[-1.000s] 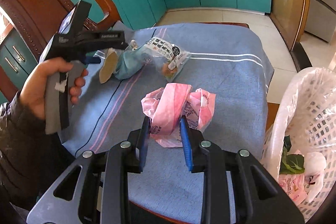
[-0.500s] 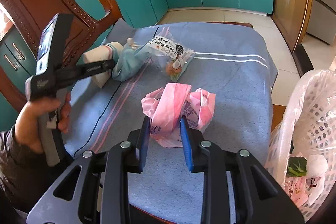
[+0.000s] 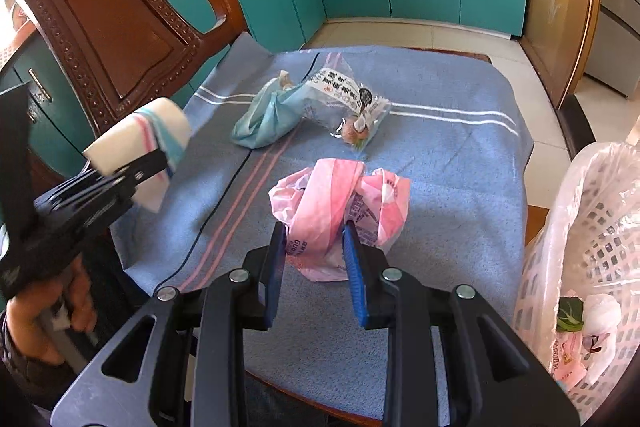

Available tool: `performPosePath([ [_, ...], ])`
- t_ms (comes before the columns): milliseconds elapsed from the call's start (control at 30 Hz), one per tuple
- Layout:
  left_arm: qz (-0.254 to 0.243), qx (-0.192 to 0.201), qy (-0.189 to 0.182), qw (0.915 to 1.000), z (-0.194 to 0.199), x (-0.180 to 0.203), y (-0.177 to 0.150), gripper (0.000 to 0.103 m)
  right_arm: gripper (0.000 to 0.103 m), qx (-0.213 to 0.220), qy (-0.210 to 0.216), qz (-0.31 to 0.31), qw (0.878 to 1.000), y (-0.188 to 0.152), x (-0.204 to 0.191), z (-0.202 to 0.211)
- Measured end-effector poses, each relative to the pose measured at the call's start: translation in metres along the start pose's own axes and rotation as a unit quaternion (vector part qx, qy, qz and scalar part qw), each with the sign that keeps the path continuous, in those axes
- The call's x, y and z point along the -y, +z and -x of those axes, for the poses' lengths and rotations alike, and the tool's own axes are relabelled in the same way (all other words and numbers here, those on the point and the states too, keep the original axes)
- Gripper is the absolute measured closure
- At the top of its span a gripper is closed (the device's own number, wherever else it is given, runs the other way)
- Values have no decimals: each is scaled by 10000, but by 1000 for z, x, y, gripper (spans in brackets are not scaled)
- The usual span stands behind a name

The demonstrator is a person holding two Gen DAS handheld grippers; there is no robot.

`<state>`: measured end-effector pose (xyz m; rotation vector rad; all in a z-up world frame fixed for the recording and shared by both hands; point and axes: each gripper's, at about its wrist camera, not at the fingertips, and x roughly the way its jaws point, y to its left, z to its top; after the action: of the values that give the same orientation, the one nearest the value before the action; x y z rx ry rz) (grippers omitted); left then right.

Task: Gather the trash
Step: 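Grasp the white paper cup with the left tool while the right tool lifts the pink bag, then carry the paper cup and pink bag into the wastebasket and open both tools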

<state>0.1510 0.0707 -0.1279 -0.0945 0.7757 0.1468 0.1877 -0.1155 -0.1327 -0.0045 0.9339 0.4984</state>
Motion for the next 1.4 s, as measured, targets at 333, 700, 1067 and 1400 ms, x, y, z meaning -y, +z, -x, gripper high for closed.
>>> performPosePath([
  [333,-77,221,-146,9996,40,3,-15,82,74,155,-54,60,9998,0,-9,14],
  [700,-165,338,-127,9992,48,9,-18,82,74,184,-53,91,9998,0,-14,16],
  [1067,-193,346,-160,9991,47,10,-19,82,74,224,-30,27,9997,0,-12,19],
  [1400,-124,398,-350,9985,51,9,-17,82,74,273,-9,11,9996,2,-9,22],
])
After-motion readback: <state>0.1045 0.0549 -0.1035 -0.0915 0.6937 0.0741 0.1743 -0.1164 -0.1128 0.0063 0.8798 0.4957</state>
